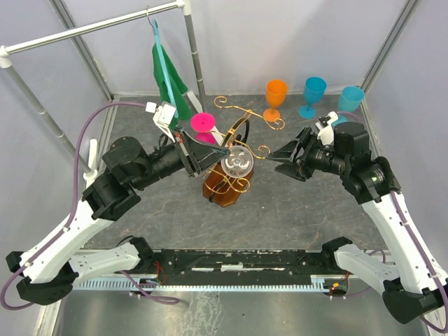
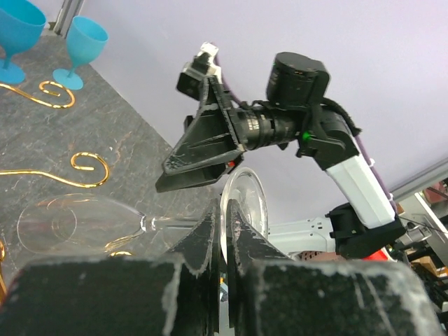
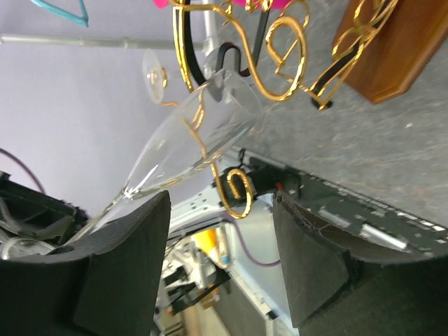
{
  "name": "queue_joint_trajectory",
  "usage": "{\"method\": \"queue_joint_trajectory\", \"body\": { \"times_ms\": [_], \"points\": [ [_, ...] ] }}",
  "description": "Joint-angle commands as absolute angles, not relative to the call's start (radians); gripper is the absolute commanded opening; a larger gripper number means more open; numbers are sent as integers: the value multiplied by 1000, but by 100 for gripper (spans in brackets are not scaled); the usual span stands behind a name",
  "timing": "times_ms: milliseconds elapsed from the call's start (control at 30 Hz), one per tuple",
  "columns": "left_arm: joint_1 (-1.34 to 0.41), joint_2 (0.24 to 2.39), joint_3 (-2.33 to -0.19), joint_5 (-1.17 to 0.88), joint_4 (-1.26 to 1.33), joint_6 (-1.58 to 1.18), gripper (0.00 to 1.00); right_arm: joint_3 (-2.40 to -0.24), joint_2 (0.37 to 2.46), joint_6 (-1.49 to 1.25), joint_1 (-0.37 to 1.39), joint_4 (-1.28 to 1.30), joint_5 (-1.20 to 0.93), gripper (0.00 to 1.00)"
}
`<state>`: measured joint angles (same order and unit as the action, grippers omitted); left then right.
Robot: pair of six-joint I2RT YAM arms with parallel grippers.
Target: Take the wine glass off the wine glass rack
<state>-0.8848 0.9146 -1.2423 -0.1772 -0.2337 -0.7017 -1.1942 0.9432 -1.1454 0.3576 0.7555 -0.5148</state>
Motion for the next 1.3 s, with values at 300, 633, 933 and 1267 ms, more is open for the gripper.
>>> {"method": "queue_joint_trajectory", "body": {
  "times_ms": [300,633,933,1267],
  "points": [
    [-881,920,-1327,-272,-206,-381,3,-1182,1006,-1535,351,473,-671,69],
    [-881,963,-1393,-325,-170,-252,3,-1208,1035,-1713,351,499,-684,74],
    [-880,985,-1409,-407,-142,-245,3,-1191,1077,-1816,359,398,-712,87],
    [-880,1001,-1426,-445,-121,-237,3,-1185,1154,-1883,430,261,-741,88]
  ]
}}
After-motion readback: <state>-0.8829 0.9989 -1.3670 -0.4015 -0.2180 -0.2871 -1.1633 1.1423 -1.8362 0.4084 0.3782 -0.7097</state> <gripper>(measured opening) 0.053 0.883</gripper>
